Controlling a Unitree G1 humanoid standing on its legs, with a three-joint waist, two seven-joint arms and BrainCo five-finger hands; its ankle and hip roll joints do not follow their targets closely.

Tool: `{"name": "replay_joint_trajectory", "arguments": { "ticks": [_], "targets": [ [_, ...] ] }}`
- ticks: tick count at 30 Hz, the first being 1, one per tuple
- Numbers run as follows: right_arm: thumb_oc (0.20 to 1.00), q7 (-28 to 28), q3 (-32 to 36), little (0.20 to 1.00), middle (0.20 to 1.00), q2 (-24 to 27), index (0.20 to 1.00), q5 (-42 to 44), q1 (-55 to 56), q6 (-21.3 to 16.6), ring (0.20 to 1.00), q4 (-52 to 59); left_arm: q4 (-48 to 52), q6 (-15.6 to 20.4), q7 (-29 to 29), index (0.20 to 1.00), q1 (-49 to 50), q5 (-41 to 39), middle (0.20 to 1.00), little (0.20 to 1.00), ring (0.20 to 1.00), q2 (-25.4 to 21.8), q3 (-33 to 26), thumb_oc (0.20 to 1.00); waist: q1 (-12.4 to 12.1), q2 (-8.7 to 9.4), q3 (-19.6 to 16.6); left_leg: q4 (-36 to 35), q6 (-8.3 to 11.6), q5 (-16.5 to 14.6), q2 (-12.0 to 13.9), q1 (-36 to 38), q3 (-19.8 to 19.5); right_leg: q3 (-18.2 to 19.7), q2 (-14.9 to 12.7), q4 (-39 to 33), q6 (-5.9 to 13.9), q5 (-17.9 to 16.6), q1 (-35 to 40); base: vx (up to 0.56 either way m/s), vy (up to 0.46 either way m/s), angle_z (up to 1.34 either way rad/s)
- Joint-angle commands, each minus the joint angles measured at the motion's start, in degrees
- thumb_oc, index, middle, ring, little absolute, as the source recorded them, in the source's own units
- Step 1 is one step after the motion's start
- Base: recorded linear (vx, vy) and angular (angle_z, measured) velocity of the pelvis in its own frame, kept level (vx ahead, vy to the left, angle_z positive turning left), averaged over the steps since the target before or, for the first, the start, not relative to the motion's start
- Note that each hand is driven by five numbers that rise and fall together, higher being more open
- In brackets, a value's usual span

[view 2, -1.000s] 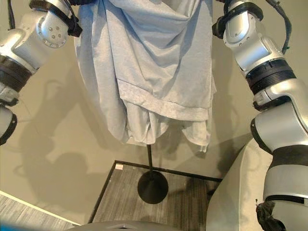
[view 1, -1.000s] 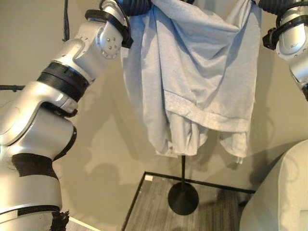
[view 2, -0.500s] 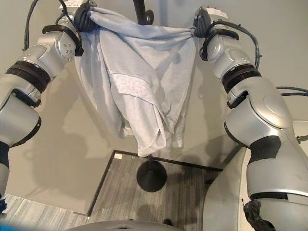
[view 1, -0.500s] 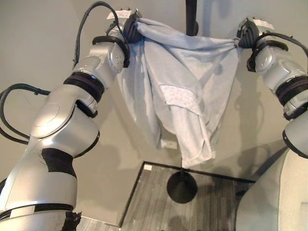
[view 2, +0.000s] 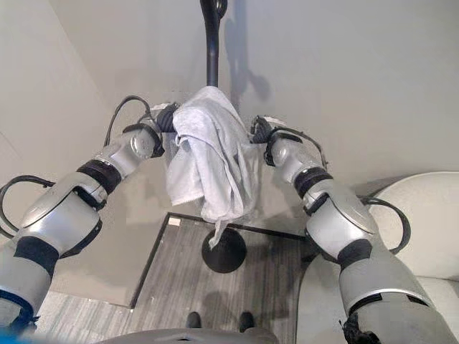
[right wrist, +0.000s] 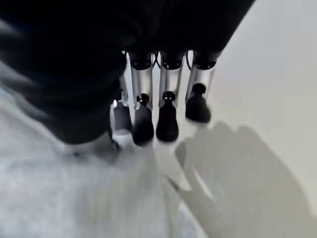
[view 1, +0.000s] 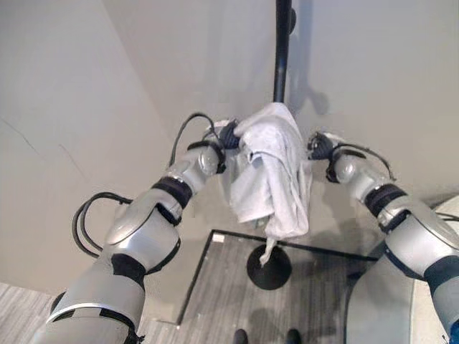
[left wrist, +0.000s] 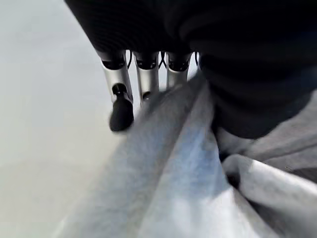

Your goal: Hang the clothes on the sofa on the clothes rack.

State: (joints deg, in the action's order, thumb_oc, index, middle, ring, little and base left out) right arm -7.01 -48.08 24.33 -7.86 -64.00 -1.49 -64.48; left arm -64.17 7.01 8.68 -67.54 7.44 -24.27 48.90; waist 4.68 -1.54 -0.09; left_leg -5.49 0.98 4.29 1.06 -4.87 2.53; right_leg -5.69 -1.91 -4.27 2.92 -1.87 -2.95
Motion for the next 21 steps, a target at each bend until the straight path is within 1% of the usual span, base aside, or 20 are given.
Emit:
{"name": "replay_joint_trajectory", "arguments": {
  "ticks": [1, 3, 4, 6, 8, 14, 16, 18, 19, 20, 21],
  "targets": [
    [1.000, -2.15, -0.98, 1.000, 1.000, 2.18, 1.000, 3.64, -10.40, -0.33, 1.000, -9.43, -9.50, -0.89, 0.25, 1.000, -9.40, 0.22, 1.000, 1.000, 1.000, -3.20, 0.69, 1.000, -1.42, 1.50, -0.03, 0.49, 4.23, -3.50, 3.57, 2.77, 0.71, -1.24, -8.04, -0.73, 8.38, -3.73, -2.67, 0.00, 0.000, 0.00],
    [1.000, -2.49, 0.56, 1.000, 1.000, 2.30, 1.000, 6.24, -9.48, -0.69, 1.000, -8.74, -9.21, -0.85, 0.15, 1.000, -9.07, 0.09, 1.000, 1.000, 1.000, -3.49, 0.30, 1.000, -1.44, 1.63, -0.11, 0.49, 4.17, -3.67, 3.56, 3.04, 0.70, -1.24, -8.09, -0.73, 8.39, -3.67, -2.38, 0.00, 0.000, 0.00],
    [1.000, -2.49, 0.56, 1.000, 1.000, 2.31, 1.000, 6.24, -9.46, -0.69, 1.000, -8.73, -9.20, -0.85, 0.15, 1.000, -9.06, 0.09, 1.000, 1.000, 1.000, -3.49, 0.30, 1.000, -1.44, 1.63, -0.10, 0.49, 4.17, -3.67, 3.56, 3.05, 0.70, -1.23, -8.09, -0.73, 8.39, -3.67, -2.36, 0.00, 0.000, 0.00],
    [1.000, -3.17, 3.04, 1.000, 1.000, 3.13, 1.000, 10.81, -8.24, -1.44, 1.000, -6.80, -8.11, -0.66, 0.50, 1.000, -8.39, -0.67, 1.000, 1.000, 1.000, -4.40, -0.58, 1.000, -1.45, 1.75, -0.28, 0.49, 4.14, -3.89, 3.58, 3.49, 0.89, -1.20, -8.11, -0.73, 8.46, -3.58, -2.01, 0.00, 0.000, 0.00],
    [1.000, -3.41, 4.17, 1.000, 1.000, 3.81, 1.000, 13.13, -7.27, -2.07, 1.000, -5.06, -6.53, -0.33, 0.64, 1.000, -7.57, -1.89, 1.000, 1.000, 1.000, -5.46, -1.27, 1.000, -1.50, 1.87, -0.39, 0.49, 4.12, -4.09, 3.61, 3.80, 1.04, -1.24, -8.19, -0.73, 8.50, -3.52, -1.77, 0.00, 0.000, 0.00],
    [1.000, -3.39, 8.02, 1.000, 1.000, 8.14, 1.000, 17.48, -1.51, -3.43, 1.000, 2.30, -0.73, 0.31, 0.35, 1.000, -2.25, -3.86, 1.000, 1.000, 1.000, -9.70, -4.06, 1.000, -1.63, 2.23, -1.11, 0.49, 4.03, -4.92, 3.78, 5.32, 1.66, -1.51, -8.39, -0.73, 8.54, -3.17, -0.36, 0.04, 0.007, 0.01],
    [1.000, -3.98, 11.30, 1.000, 1.000, 10.96, 1.000, 19.29, 3.32, -4.46, 1.000, 8.39, 4.35, 0.84, 0.38, 1.000, 1.36, -5.85, 1.000, 1.000, 1.000, -12.59, -6.33, 1.000, -1.71, 2.32, -1.32, 0.49, 4.05, -5.29, 3.83, 5.99, 1.97, -1.71, -8.51, -0.73, 8.60, -2.97, 0.38, 0.05, 0.012, 0.00],
    [1.000, -3.96, 14.62, 1.000, 1.000, 13.05, 1.000, 20.49, 8.68, -5.16, 1.000, 15.23, 10.63, 1.43, 0.22, 1.000, 5.87, -8.92, 1.000, 1.000, 1.000, -15.46, -9.90, 1.000, -1.76, 2.37, -1.46, 0.49, 3.99, -5.64, 3.82, 6.56, 2.17, -1.82, -8.63, -0.73, 8.68, -2.89, 0.72, 0.05, 0.016, 0.00],
    [1.000, -3.67, 18.37, 1.000, 1.000, 15.04, 1.000, 20.73, 15.12, -6.14, 1.000, 21.50, 16.80, 2.39, -0.17, 1.000, 10.96, -11.21, 1.000, 1.000, 1.000, -17.99, -13.38, 1.000, -1.81, 2.37, -1.51, 0.49, 3.89, -5.95, 3.89, 7.05, 2.34, -1.91, -8.82, -0.73, 8.71, -2.73, 1.16, 0.05, 0.014, -0.03],
    [1.000, -3.68, 18.47, 1.000, 1.000, 15.07, 1.000, 20.66, 15.41, -6.03, 1.000, 21.76, 17.00, 2.30, -0.18, 1.000, 11.18, -11.18, 1.000, 1.000, 1.000, -18.01, -13.42, 1.000, -1.84, 2.38, -1.61, 0.49, 3.89, -5.97, 3.90, 7.09, 2.35, -1.90, -8.82, -0.73, 8.71, -2.72, 1.19, 0.08, 0.015, -0.06],
    [1.000, -3.30, 23.99, 1.000, 1.000, 17.58, 1.000, 20.04, 23.34, -6.68, 1.000, 29.79, 24.57, 3.14, 0.30, 1.000, 18.27, -14.02, 1.000, 1.000, 1.000, -20.32, -18.95, 1.000, -1.89, 2.47, -1.75, 0.49, 3.80, -6.33, 4.03, 7.68, 2.54, -1.99, -8.99, -0.73, 8.66, -2.52, 1.71, 0.06, 0.007, -0.06]
  ]
}}
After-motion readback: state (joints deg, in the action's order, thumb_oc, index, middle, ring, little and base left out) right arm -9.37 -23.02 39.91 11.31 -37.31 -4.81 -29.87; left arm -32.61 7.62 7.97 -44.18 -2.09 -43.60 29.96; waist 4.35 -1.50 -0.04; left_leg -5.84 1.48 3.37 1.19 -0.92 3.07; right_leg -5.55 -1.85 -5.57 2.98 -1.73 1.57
